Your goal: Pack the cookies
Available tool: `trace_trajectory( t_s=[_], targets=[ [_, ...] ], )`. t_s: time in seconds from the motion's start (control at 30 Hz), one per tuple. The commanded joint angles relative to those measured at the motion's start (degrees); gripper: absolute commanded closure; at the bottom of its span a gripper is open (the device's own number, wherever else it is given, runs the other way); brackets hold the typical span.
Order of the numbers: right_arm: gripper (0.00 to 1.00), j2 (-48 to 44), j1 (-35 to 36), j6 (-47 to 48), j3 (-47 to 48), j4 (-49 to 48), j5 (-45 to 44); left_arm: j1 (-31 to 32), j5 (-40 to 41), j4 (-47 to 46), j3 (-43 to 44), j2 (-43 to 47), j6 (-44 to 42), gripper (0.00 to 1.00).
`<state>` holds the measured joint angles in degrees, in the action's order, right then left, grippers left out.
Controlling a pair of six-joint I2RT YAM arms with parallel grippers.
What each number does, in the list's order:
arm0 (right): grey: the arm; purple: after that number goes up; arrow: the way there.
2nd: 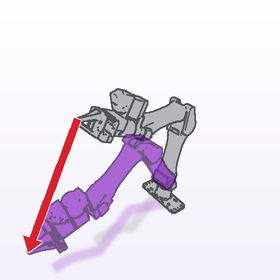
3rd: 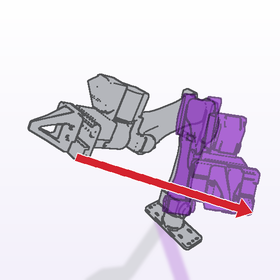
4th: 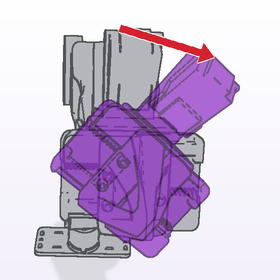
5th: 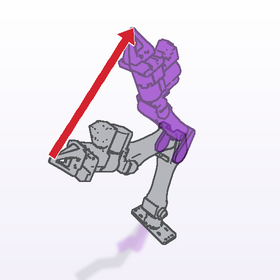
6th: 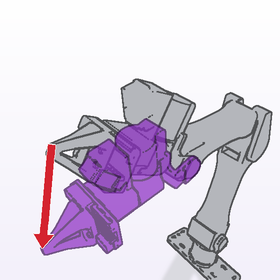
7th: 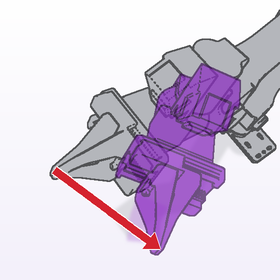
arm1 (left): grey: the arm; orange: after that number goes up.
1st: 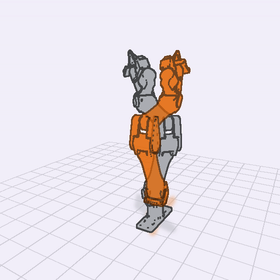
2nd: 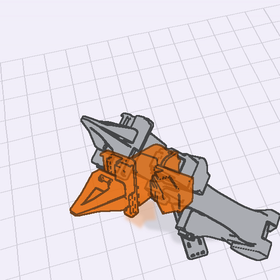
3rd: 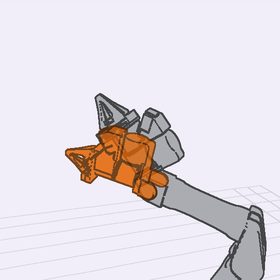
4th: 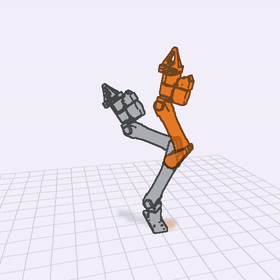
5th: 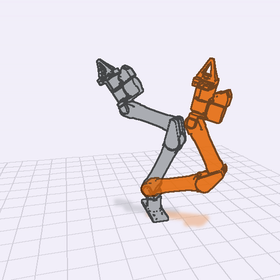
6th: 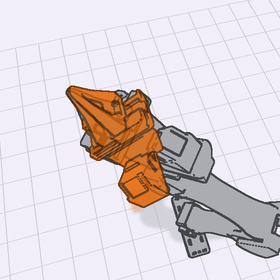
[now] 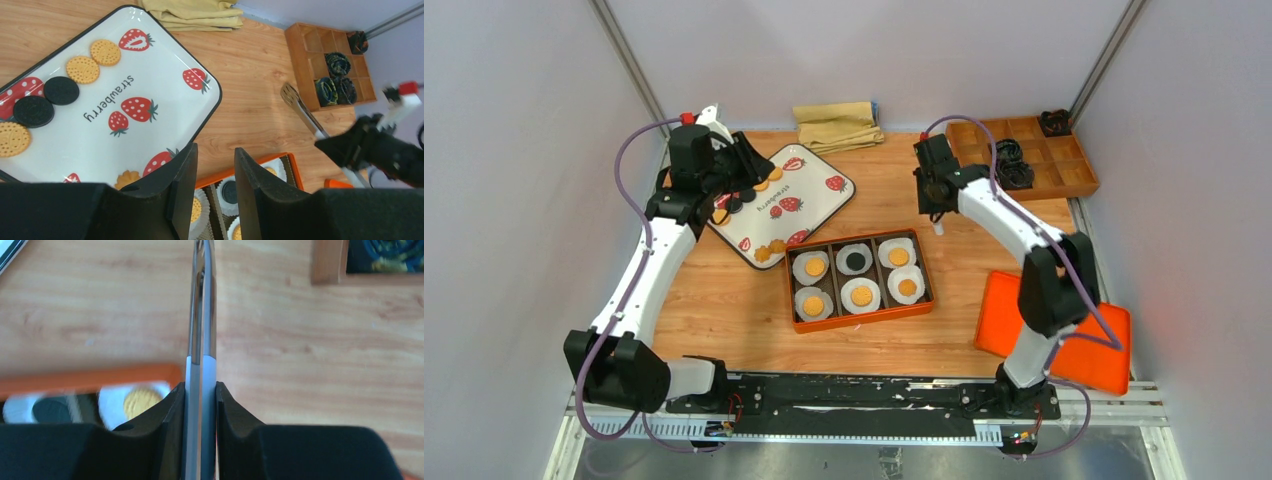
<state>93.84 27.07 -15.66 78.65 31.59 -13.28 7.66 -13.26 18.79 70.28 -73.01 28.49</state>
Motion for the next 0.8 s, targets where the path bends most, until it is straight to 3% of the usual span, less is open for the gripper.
trace_trajectory(
  t_s=[0.0,0.27,0.37,0.5,0.67,0.77],
  targets=[
    [0.76,11.7,-5.5,4.7,11.0,-4.1,5.6,0.3,0.6,0.3,0.9,0.3,-1.6,0.61],
    [0.75,29.4,-10.6,6.5,26.8,-1.1,11.7,0.3,0.6,-0.6,1.2,-2.8,-1.3,0.61],
    [0.73,32.6,-11.4,7.1,28.1,0.1,12.2,0.3,0.6,-1.1,1.0,-3.4,-1.2,0.61],
    [0.54,35.8,-11.7,7.1,29.2,1.1,14.4,0.3,0.6,-1.8,0.6,-4.4,-1.1,0.61],
    [0.5,39.5,-11.9,6.5,34.9,6.4,12.4,0.4,0.4,-1.7,0.4,-4.5,-1.3,0.62],
    [0.4,37.1,-11.9,6.1,33.5,7.1,11.0,0.4,0.7,-1.9,0.1,-4.0,-1.7,0.61]
  ],
)
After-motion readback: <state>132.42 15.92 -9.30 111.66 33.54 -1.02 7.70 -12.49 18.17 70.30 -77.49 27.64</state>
